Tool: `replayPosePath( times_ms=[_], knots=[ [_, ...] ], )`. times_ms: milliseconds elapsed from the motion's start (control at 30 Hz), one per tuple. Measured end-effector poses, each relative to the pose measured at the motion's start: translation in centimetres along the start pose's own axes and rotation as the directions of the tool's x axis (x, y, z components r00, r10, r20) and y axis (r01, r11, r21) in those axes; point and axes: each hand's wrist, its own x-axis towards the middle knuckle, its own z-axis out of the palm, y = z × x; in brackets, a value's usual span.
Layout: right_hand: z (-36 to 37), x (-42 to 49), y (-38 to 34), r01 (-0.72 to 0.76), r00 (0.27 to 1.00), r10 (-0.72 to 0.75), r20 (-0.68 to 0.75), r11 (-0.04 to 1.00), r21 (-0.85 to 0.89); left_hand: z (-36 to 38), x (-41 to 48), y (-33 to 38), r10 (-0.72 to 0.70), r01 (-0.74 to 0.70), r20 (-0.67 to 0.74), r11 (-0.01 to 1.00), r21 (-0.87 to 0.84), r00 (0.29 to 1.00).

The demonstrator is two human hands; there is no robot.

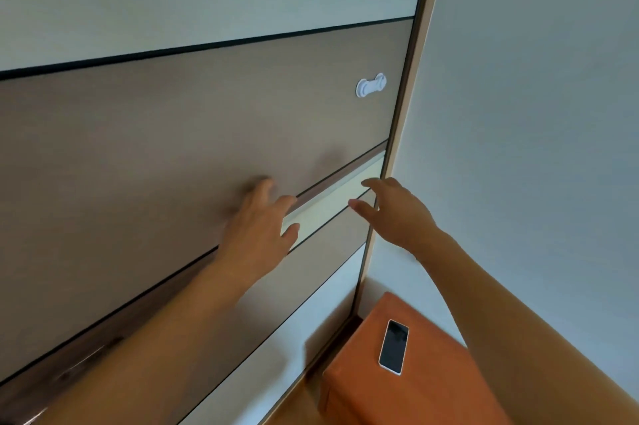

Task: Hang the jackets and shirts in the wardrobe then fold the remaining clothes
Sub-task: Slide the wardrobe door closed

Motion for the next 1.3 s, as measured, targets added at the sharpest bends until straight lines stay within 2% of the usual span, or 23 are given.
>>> replayPosePath(
  times_ms=[100,233,300,400,467,533,600,700,833,1033,1300],
  knots=[
    [-2.0,5.3,1.2,0.057,0.992,-0.052,-0.113,0.997,0.047,-0.6,4.2,1.8,0.096,-0.086,-0.196,0.995,0.057,0.976],
    [-3.7,12.2,2.4,0.102,0.967,-0.075,-0.244,0.99,0.101,-2.6,9.0,4.1,0.281,-0.164,-0.349,0.93,0.328,0.894],
    [-4.2,15.3,2.6,0.141,0.951,-0.095,-0.296,0.98,0.138,-3.4,10.8,4.8,0.321,-0.122,-0.362,0.871,0.476,0.875],
    [-4.7,19.0,2.4,0.148,0.942,-0.072,-0.329,0.966,0.211,-3.4,12.4,4.7,0.299,-0.008,-0.307,0.728,0.686,0.904],
    [-4.1,20.4,2.0,0.155,0.94,-0.059,-0.335,0.951,0.267,-2.6,12.9,4.1,0.302,0.041,-0.3,0.64,0.767,0.905],
    [-3.0,20.9,1.8,0.151,0.934,-0.032,-0.357,0.939,0.309,-1.9,13.3,3.6,0.347,0.057,-0.346,0.629,0.775,0.872],
    [-1.6,21.0,1.9,0.155,0.896,-0.002,-0.444,0.939,0.307,-1.4,13.8,3.5,0.385,0.06,-0.384,0.636,0.769,0.839],
    [-0.6,21.2,2.3,0.133,0.833,0.016,-0.553,0.965,0.228,-1.1,14.2,3.5,0.418,0.05,-0.385,0.62,0.783,0.823],
    [-0.4,21.5,2.7,0.143,0.806,-0.024,-0.591,0.978,0.155,-1.1,14.0,3.1,0.437,0.056,-0.397,0.613,0.788,0.807],
    [-0.7,21.1,2.2,0.138,0.835,-0.011,-0.549,0.972,0.192,-1.6,13.3,2.6,0.463,0.031,-0.39,0.612,0.791,0.796],
    [-0.2,19.0,-0.2,0.117,0.844,0.008,-0.536,0.973,0.198,-3.0,10.8,1.2,0.446,0.016,-0.358,0.607,0.794,0.82]
  ],
)
